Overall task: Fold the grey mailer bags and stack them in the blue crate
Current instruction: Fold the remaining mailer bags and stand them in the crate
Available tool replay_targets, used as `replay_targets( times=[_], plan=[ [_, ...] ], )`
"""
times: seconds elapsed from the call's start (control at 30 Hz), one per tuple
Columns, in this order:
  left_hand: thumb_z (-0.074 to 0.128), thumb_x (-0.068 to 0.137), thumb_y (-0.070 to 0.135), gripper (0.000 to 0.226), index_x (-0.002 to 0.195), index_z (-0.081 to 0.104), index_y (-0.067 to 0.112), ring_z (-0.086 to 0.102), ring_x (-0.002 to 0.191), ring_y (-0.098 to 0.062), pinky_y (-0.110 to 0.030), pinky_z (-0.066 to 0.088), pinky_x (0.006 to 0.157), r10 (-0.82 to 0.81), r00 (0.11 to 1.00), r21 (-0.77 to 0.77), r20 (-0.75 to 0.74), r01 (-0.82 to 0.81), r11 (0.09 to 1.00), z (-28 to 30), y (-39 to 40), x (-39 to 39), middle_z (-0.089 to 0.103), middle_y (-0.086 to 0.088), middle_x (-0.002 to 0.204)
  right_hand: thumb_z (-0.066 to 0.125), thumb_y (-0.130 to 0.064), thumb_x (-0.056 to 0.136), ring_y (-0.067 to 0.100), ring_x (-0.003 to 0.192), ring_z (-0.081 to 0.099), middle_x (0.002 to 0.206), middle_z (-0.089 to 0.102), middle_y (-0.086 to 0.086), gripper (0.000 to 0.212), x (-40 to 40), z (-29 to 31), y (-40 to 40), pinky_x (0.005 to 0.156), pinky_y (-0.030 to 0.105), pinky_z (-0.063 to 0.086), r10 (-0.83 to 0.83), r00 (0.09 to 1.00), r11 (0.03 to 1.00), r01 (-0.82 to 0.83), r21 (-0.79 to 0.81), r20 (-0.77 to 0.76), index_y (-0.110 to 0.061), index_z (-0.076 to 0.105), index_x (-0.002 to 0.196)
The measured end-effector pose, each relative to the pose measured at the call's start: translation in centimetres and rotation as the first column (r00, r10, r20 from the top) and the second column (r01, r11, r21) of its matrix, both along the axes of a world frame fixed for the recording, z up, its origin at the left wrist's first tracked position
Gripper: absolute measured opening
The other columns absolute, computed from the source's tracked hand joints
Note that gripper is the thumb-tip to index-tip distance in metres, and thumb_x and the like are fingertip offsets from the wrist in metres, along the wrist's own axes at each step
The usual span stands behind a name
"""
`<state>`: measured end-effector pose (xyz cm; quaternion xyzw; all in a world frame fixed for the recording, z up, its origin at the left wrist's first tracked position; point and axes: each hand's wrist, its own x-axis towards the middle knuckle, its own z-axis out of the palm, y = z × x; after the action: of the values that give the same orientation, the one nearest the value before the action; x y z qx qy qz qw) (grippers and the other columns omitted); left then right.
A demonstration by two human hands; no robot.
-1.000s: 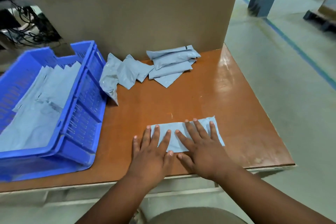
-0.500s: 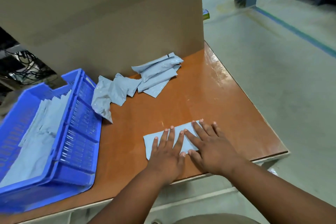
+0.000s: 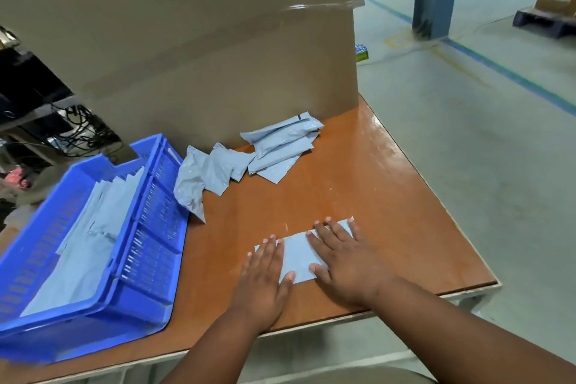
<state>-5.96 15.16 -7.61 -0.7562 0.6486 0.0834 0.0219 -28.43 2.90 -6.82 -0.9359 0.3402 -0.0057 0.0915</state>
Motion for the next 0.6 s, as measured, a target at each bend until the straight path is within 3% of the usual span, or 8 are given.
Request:
replay_targets(
  times=[0.17,0.27,0.33,0.47,0.6],
  plan=[
    [-0.017,0.087,0.081,0.096,0.168,-0.015,0.031,-0.023,0.16,-0.01,-0.049,-0.007,0.132,0.046,0.997,0.095,0.061,-0.052,0.994,1.5,1.1,3.5,-0.028,0.013,0.172,0.007,-0.071,0.104,0.023,0.164,-0.01,0.179,-0.005,0.0,0.08,-3.0,0.6,-2.1,0.131,0.054,-0.005,-0.174,0.984,0.982,0.177,0.063,-0.047,-0.028,0.001,0.17],
    [-0.001,0.103,0.069,0.08,0.17,-0.004,0.025,-0.018,0.162,-0.013,-0.046,-0.008,0.132,0.053,0.996,-0.004,0.075,-0.053,0.999,2.8,0.1,2.4,-0.019,0.007,0.176,0.008,-0.068,0.107,0.024,0.164,-0.011,0.179,-0.004,0.002,0.078,-2.6,1.6,-2.3,0.131,0.054,-0.007,-0.198,0.98,0.979,0.199,0.041,-0.02,-0.023,0.006,0.171],
    [0.01,0.109,0.054,0.069,0.17,-0.002,0.025,-0.015,0.162,-0.012,-0.042,-0.002,0.133,-0.045,0.998,-0.065,0.051,0.048,0.997,3.0,-1.4,0.6,-0.016,0.007,0.176,0.013,-0.062,0.109,0.024,0.164,-0.01,0.179,-0.001,0.005,0.075,-0.8,2.3,-1.6,0.131,0.051,-0.009,-0.119,0.992,0.993,0.118,0.017,0.03,-0.02,0.011,0.17],
    [0.024,0.111,0.038,0.066,0.171,0.002,0.021,-0.008,0.164,-0.012,-0.043,0.002,0.133,-0.177,0.982,-0.01,-0.063,0.177,0.984,1.9,-4.1,-2.8,-0.005,0.003,0.178,0.007,-0.062,0.102,0.02,0.163,-0.013,0.178,0.006,0.007,0.083,2.2,1.4,-0.1,0.129,0.046,-0.012,0.016,0.999,1.0,-0.016,0.022,0.029,-0.014,0.016,0.17],
    [0.019,0.11,0.059,0.073,0.171,-0.003,0.024,-0.012,0.163,-0.013,-0.046,-0.002,0.133,-0.095,0.995,0.006,-0.043,0.095,0.995,0.9,-3.4,-1.9,-0.012,0.005,0.178,0.007,-0.071,0.103,0.022,0.165,-0.006,0.179,0.003,0.002,0.084,0.1,0.0,-0.8,0.131,0.053,-0.003,-0.073,0.997,0.997,0.073,0.013,-0.024,-0.021,0.008,0.171]
  ],
)
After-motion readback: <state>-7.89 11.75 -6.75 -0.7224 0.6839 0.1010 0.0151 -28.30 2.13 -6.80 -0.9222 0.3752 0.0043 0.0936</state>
